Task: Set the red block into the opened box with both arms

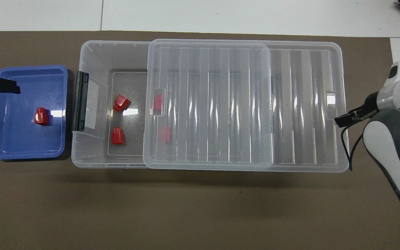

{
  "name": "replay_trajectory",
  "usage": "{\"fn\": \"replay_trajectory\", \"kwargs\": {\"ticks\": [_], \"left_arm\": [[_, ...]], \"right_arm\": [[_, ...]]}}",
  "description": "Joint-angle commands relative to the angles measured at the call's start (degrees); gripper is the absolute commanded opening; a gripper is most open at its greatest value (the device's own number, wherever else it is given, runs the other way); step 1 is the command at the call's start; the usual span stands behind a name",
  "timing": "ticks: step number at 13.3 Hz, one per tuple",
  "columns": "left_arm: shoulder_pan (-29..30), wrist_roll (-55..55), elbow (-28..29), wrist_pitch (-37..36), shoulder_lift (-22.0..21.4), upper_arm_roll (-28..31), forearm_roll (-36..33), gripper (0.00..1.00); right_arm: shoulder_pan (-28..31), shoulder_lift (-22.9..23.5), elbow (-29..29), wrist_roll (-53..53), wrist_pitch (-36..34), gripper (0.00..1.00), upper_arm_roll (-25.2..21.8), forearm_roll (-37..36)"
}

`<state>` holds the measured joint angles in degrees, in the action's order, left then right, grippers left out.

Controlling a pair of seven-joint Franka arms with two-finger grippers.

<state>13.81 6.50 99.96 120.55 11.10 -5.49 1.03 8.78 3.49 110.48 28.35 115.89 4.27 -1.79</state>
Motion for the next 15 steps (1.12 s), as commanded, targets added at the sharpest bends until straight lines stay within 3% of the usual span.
{"fn": "replay_trajectory", "kwargs": {"ticks": [1,4,8,10,13,15], "left_arm": [[-0.1,0.7,8.1,12.0,1.0,0.0,-0.6,1.0],[-0.6,0.9,7.8,14.6,5.6,-0.1,-6.8,1.0],[0.8,1.8,12.3,15.9,5.2,0.0,-6.9,0.99],[1.0,1.9,13.9,17.7,5.2,0.0,-6.9,0.99],[1.6,1.2,14.7,18.4,5.2,-0.1,-6.9,0.98],[1.9,1.1,16.7,21.0,5.1,-0.1,-6.9,0.93]], "right_arm": [[2.5,-0.6,0.7,4.8,-0.6,1.0,0.6,-1.2],[3.1,-0.6,0.7,6.5,-0.5,1.0,0.6,-1.2],[2.8,-0.9,0.1,5.1,-1.6,1.0,0.7,-1.1],[2.1,-2.3,0.1,-0.6,-2.0,1.0,0.7,-1.0],[-2.1,-6.2,0.4,-17.7,-5.1,1.0,0.7,-0.8],[-5.0,-7.3,0.3,-28.1,-5.9,1.0,0.8,-0.8]]}}
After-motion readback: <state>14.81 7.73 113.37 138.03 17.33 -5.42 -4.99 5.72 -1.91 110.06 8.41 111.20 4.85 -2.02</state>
